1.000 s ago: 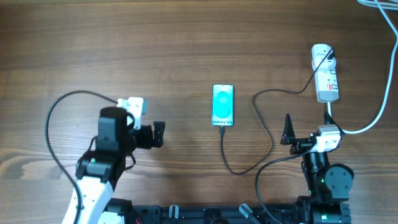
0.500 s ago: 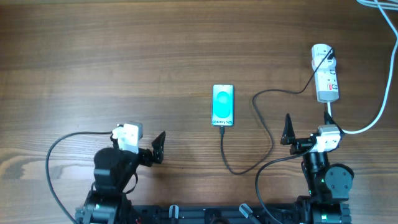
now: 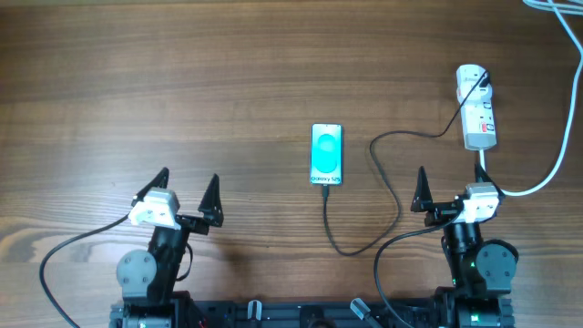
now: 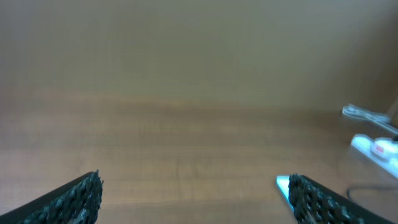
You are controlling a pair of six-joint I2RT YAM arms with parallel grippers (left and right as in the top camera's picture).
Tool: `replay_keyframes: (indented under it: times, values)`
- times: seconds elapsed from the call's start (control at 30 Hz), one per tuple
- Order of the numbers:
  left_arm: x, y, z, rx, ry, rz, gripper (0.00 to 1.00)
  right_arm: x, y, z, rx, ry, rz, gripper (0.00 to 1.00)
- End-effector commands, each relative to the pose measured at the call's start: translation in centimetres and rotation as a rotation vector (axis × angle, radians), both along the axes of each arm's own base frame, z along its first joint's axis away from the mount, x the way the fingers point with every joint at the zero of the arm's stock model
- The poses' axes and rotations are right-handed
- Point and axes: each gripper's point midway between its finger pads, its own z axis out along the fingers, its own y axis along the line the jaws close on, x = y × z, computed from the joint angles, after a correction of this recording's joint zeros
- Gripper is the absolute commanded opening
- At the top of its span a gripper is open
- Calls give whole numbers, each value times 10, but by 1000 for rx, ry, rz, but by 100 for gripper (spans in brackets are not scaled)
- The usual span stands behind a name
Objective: Plug charger to phone and switch on socket
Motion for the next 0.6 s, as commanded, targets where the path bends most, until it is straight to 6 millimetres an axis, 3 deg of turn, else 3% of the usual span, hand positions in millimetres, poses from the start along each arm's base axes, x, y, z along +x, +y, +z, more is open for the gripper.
replay_keyframes:
  times: [0.0, 0.07, 0.27, 0.57]
  values:
    - [2, 9, 5, -10, -47, 48, 100, -1, 0, 2, -7, -12, -4, 100]
    - [3, 15, 6, -11, -52, 86, 100, -1, 0, 2, -7, -12, -4, 100]
    - [4, 30, -27, -6, 84, 173, 100, -1, 0, 2, -7, -12, -4, 100]
    - [4, 31, -28, 80, 76, 174, 100, -1, 0, 2, -7, -12, -4, 100]
